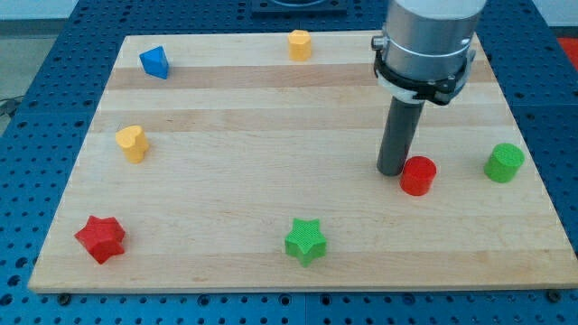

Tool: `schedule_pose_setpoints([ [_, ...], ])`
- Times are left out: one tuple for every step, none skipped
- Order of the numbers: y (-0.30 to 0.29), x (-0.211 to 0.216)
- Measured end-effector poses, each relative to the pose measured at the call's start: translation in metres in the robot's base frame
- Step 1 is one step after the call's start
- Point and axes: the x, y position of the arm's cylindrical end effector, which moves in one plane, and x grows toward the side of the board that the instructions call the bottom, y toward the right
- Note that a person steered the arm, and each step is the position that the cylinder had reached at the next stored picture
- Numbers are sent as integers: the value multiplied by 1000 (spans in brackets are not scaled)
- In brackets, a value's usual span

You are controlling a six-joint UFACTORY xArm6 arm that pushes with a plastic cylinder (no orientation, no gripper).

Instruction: Move the red circle to the bottom right side of the board

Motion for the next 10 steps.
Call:
schedule_pose_setpoints([
  [12, -2],
  [49, 25],
  [73, 45],
  [77, 45],
  [79, 46],
  [92, 75],
  [92, 76],
  [92, 76],
  [92, 90],
  [92, 79],
])
